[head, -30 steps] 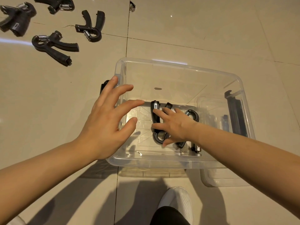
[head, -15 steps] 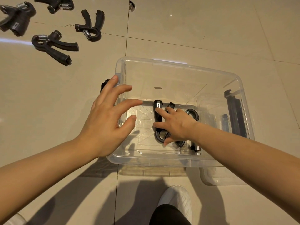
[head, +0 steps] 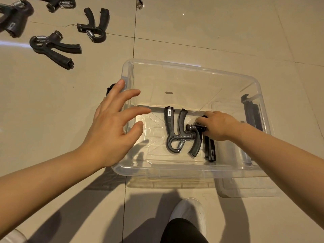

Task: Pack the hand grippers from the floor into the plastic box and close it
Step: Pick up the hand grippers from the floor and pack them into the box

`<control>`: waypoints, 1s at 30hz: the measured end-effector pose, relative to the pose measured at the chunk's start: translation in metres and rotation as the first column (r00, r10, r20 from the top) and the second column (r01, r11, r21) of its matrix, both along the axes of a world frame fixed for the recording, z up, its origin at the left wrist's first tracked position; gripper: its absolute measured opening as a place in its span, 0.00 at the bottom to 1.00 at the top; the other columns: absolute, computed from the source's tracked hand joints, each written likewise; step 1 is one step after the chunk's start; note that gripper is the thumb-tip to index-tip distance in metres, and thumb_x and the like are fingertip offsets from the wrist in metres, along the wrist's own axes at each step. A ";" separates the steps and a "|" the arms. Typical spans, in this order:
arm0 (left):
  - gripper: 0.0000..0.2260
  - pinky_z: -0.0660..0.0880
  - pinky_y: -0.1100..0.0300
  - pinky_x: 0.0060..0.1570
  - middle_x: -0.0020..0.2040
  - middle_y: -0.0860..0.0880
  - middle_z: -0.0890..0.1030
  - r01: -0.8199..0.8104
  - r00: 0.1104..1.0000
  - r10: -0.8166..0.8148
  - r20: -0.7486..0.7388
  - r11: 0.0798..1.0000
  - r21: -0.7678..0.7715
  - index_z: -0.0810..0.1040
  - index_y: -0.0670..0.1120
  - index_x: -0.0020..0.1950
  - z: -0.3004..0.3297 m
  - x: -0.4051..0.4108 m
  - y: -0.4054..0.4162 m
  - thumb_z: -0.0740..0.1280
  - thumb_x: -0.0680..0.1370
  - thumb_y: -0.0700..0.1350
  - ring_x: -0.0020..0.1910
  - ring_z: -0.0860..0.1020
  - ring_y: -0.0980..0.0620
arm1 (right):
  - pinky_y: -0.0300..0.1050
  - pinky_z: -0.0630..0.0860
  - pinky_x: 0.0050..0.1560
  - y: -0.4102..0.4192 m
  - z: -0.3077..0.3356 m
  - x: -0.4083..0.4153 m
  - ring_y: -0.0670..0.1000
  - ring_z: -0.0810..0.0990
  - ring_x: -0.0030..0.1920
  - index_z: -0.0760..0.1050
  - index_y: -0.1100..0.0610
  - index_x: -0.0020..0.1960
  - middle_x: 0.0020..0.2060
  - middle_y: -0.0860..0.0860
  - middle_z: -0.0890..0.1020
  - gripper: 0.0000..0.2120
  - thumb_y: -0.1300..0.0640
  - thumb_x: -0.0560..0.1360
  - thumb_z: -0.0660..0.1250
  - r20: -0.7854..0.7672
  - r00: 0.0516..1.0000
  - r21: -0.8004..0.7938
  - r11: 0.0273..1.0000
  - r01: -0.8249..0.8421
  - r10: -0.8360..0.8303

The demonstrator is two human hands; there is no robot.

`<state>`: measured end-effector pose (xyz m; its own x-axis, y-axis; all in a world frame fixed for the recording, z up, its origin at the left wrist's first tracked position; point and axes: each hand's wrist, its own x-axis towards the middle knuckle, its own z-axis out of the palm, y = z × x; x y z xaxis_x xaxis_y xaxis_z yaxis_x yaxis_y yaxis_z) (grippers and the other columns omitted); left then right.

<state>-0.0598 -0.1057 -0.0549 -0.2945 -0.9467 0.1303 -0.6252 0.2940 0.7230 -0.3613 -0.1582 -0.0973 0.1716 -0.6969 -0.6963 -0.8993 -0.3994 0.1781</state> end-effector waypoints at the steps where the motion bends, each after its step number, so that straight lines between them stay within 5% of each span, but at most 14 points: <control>1: 0.18 0.55 0.42 0.71 0.70 0.52 0.68 -0.009 1.000 0.009 0.015 1.000 0.003 0.79 0.53 0.58 0.001 0.000 0.000 0.56 0.73 0.53 0.76 0.51 0.53 | 0.51 0.72 0.56 0.003 -0.002 -0.002 0.59 0.73 0.60 0.63 0.51 0.70 0.65 0.56 0.69 0.22 0.49 0.77 0.60 -0.023 0.999 0.003 1.000 -0.024 0.024; 5: 0.19 0.56 0.38 0.69 0.71 0.54 0.68 -0.059 0.991 0.059 0.123 0.998 0.000 0.80 0.54 0.56 0.004 -0.001 0.002 0.55 0.73 0.55 0.75 0.51 0.57 | 0.48 0.69 0.50 0.006 0.001 0.002 0.58 0.75 0.56 0.63 0.52 0.68 0.62 0.57 0.70 0.22 0.46 0.77 0.61 -0.046 0.997 -0.033 0.998 -0.059 0.057; 30: 0.20 0.49 0.44 0.72 0.71 0.57 0.66 -0.070 0.979 0.065 0.191 0.997 0.021 0.79 0.55 0.54 0.009 -0.003 0.001 0.54 0.70 0.58 0.75 0.49 0.60 | 0.50 0.69 0.57 0.011 0.001 0.004 0.57 0.73 0.58 0.60 0.50 0.70 0.63 0.56 0.69 0.36 0.32 0.69 0.65 -0.103 0.994 -0.016 0.999 -0.033 0.031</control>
<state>-0.0630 -0.1049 -0.0459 -0.2469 -0.9676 0.0520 -0.7696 0.2284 0.5963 -0.3570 -0.1476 -0.0959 0.1220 -0.7045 -0.6991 -0.8628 -0.4235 0.2762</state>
